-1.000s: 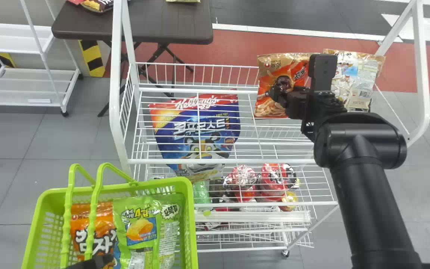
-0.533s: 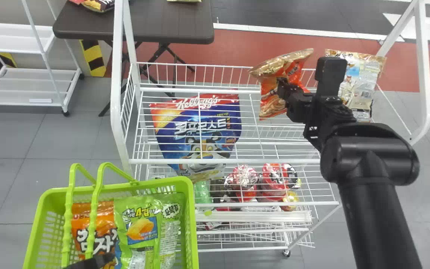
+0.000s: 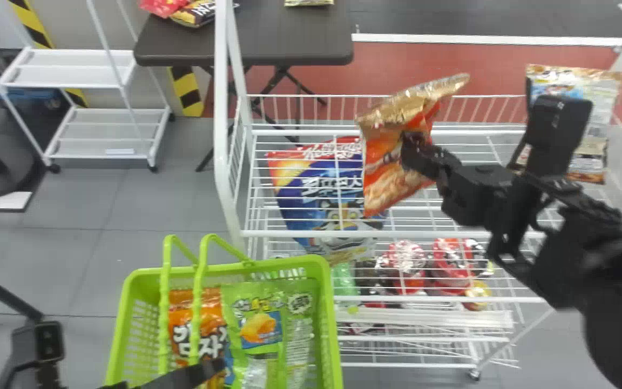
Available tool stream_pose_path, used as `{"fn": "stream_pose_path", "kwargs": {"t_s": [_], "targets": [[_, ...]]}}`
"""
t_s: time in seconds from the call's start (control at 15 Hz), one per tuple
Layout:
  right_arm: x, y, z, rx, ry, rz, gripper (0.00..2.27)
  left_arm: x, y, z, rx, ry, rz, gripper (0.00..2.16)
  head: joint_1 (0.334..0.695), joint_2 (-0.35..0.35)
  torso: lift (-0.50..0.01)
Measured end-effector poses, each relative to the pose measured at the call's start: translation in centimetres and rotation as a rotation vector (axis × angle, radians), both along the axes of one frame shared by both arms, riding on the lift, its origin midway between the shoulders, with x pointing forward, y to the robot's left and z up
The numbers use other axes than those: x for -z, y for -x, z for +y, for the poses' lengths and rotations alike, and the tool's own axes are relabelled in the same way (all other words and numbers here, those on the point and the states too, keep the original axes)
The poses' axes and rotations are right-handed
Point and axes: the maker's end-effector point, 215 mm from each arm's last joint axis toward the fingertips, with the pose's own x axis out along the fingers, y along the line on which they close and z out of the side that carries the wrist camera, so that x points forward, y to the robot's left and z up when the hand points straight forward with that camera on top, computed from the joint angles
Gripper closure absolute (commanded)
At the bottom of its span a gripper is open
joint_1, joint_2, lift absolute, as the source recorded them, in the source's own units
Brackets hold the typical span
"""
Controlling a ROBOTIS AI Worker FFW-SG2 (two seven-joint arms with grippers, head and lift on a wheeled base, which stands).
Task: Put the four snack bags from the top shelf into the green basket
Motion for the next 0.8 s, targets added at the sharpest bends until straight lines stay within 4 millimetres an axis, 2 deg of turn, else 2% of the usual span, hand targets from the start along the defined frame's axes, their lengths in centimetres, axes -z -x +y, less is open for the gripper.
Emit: {"fn": "stream_pose_path", "kwargs": {"t_s": [0.2, 0.27, 0.4, 0.53, 0.8], "targets": [[0.9, 7.0, 6.0, -0.178, -0.121, 0.109, 2.26, -0.1, -0.2, -0.1, 0.005, 0.001, -0.003, 2.15, 0.695, 0.203, 0.000], [1.1, 8.8, 7.6, -0.232, -0.155, 0.139, 2.26, -0.1, -0.2, -0.2, 0.006, 0.001, -0.004, 2.15, 0.695, 0.270, 0.000], [2.1, 12.1, 10.3, -0.327, -0.214, 0.203, 2.26, -0.1, -0.2, -0.2, 0.008, 0.000, -0.003, 2.15, 0.695, 0.320, 0.000], [3.5, 13.8, 11.9, -0.376, -0.276, 0.265, 2.26, -0.1, -0.1, -0.2, 0.010, 0.000, -0.002, 2.15, 0.695, 0.350, 0.000], [8.5, 15.6, 13.5, -0.425, -0.384, 0.417, 2.26, -0.2, -0.2, -0.3, 0.014, 0.002, -0.003, 2.15, 0.695, 0.350, 0.000]]}}
